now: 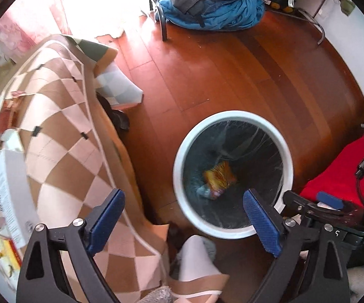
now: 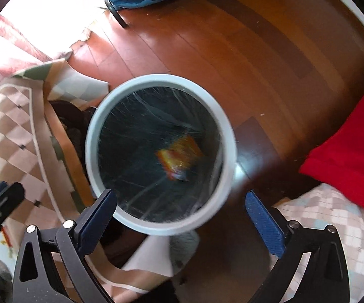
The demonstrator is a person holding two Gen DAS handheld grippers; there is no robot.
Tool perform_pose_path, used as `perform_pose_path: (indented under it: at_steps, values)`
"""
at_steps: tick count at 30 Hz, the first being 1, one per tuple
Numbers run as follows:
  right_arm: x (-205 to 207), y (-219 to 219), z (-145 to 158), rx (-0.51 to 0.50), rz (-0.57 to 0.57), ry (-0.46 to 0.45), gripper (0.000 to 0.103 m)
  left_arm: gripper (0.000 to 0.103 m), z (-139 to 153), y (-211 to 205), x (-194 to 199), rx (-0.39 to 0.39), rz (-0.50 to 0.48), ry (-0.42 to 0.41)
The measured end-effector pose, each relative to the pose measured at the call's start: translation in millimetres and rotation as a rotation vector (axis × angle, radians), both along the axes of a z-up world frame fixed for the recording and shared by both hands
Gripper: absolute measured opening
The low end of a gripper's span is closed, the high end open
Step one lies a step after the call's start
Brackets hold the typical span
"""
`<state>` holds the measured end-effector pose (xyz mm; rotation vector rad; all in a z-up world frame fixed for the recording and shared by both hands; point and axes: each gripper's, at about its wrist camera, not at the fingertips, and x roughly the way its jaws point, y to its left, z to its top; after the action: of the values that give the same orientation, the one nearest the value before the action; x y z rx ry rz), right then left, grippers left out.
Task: Collect trash
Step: 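Move both tools back over the table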
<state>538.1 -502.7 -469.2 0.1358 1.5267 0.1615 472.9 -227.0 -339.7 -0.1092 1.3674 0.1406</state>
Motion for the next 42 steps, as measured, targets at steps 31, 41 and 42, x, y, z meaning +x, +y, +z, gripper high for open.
perform_pose_path:
  at_steps: [31, 41, 42]
  values:
    - [-137, 51, 269, 0.118, 0.041, -0.372, 0.103, 0.096, 201, 76, -143, 0.038, 0.173, -0.330]
    - [-141, 225, 227, 0.138, 0.287, -0.283, 0.103, 0.096, 153, 243, -230, 0.141, 0.483, -0.221]
    - [-137, 244, 214, 0.137, 0.305, -0.260, 0.103, 0.096, 140, 263, -241, 0.142, 0.522, -0.193]
